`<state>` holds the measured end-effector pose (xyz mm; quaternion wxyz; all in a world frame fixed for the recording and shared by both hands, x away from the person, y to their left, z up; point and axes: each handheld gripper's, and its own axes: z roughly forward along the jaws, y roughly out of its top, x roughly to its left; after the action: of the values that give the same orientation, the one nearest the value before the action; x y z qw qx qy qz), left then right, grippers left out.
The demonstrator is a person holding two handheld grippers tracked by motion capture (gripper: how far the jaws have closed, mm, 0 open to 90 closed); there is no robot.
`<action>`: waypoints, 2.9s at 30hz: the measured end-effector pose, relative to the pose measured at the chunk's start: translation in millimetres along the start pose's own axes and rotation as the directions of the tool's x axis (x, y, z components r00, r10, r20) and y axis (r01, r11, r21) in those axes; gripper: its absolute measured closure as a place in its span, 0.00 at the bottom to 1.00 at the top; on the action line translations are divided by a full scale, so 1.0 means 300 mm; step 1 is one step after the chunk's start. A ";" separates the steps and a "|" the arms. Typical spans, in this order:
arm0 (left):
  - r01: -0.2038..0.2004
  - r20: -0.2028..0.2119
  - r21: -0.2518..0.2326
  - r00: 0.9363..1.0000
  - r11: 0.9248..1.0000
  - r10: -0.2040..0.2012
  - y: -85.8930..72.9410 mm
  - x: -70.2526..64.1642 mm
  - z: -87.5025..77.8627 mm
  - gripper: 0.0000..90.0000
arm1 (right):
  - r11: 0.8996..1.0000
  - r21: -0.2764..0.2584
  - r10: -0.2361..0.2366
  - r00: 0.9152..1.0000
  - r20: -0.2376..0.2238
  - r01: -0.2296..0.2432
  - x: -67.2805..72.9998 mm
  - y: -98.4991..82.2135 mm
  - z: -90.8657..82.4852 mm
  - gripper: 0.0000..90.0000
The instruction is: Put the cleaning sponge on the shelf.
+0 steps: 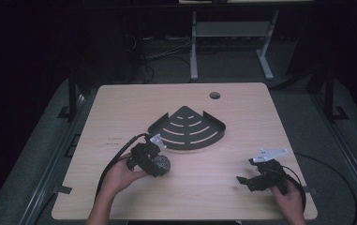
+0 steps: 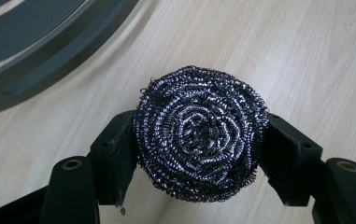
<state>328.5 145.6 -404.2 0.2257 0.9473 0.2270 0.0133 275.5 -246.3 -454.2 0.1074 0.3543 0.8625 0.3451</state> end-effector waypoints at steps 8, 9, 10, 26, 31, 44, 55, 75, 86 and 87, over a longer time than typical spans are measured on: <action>-0.002 -0.001 0.007 1.000 1.000 0.002 0.023 0.011 -0.010 0.36 | 1.000 -0.006 -0.004 1.000 0.000 0.004 0.000 -0.001 -0.001 0.15; 0.000 0.001 0.005 1.000 1.000 0.000 0.026 0.010 -0.011 0.36 | 1.000 -0.006 -0.005 1.000 0.002 0.005 0.000 -0.001 -0.001 0.15; -0.003 0.000 -0.001 1.000 1.000 0.003 0.030 0.009 -0.012 0.36 | 1.000 -0.005 -0.004 1.000 0.002 0.004 0.000 -0.001 -0.001 0.15; -0.019 -0.014 0.012 1.000 1.000 0.020 0.093 0.046 -0.029 0.36 | 1.000 -0.010 -0.002 1.000 0.003 0.002 0.001 -0.001 -0.004 0.15; -0.014 -0.008 0.014 1.000 1.000 0.014 0.106 0.059 -0.032 0.36 | 1.000 -0.010 -0.005 1.000 0.002 0.005 0.002 0.000 -0.004 0.15; -0.010 -0.008 0.014 1.000 1.000 0.010 0.143 0.087 -0.049 0.36 | 1.000 -0.014 0.008 1.000 0.003 -0.008 0.001 -0.002 -0.008 0.15; -0.009 -0.006 0.019 1.000 1.000 0.009 0.178 0.099 -0.061 0.36 | 1.000 -0.017 -0.002 1.000 0.004 0.002 0.005 -0.002 -0.007 0.15; -0.011 -0.004 0.033 1.000 0.999 0.012 0.275 0.134 -0.070 0.36 | 1.000 -0.030 0.002 1.000 0.003 -0.001 0.005 -0.002 -0.017 0.15; -0.017 0.002 0.046 1.000 0.999 0.017 0.334 0.159 -0.045 0.36 | 0.999 -0.035 0.006 1.000 0.008 -0.006 -0.001 -0.007 -0.021 0.15; -0.019 0.001 0.050 1.000 0.999 0.019 0.338 0.162 -0.043 0.36 | 0.999 -0.035 0.009 1.000 0.008 -0.008 -0.001 -0.007 -0.022 0.15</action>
<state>413.4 91.6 -352.6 0.2019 0.9547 0.2182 0.0093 271.8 -251.0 -450.7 0.1156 0.3575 0.8544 0.3589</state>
